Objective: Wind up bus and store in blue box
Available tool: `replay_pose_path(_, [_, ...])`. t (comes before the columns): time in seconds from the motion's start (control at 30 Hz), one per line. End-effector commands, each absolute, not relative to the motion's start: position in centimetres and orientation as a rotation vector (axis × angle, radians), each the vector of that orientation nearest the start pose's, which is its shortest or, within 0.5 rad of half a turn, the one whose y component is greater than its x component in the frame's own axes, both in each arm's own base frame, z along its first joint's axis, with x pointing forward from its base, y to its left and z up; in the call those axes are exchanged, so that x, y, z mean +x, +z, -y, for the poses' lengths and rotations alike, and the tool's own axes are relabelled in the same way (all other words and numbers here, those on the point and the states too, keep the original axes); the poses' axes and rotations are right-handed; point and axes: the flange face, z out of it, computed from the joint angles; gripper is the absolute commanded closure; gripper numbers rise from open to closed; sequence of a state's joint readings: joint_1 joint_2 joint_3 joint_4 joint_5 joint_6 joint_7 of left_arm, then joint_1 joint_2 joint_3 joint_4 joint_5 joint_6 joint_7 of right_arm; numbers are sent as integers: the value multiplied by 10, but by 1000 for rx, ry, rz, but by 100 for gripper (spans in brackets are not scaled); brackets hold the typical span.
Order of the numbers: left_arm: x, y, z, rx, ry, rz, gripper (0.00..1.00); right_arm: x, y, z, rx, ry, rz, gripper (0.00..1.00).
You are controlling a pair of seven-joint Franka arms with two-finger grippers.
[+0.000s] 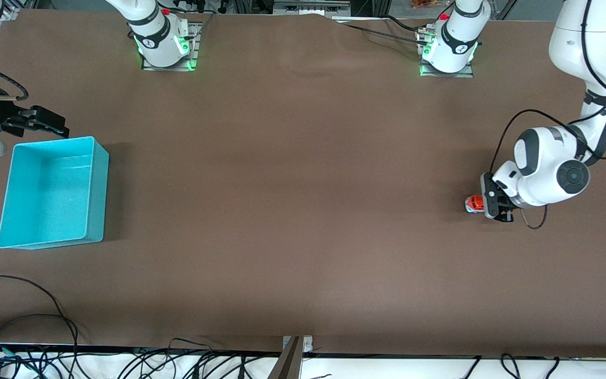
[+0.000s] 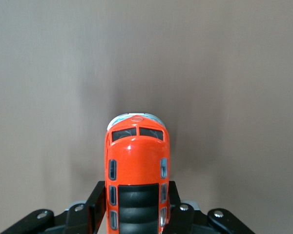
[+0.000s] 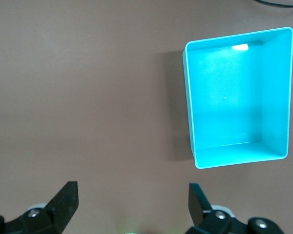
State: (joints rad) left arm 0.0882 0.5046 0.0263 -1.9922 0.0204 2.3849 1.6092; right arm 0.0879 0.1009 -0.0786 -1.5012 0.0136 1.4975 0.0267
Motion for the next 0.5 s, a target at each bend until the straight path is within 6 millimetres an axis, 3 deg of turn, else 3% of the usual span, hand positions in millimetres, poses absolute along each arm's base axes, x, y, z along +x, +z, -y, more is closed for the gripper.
replay_pose_path(0.0, [588, 170, -106, -2269, 149, -2261, 73, 576, 601, -9, -3153, 161, -22, 0])
replay_pose_path(0.17, [583, 170, -138, -2263, 140, -2268, 73, 576, 600, -8, -3153, 164, -25, 0])
replay_pose_path(0.47, [577, 166, -173, -2229, 113, -2284, 73, 576, 601, -8, -3153, 161, -22, 0])
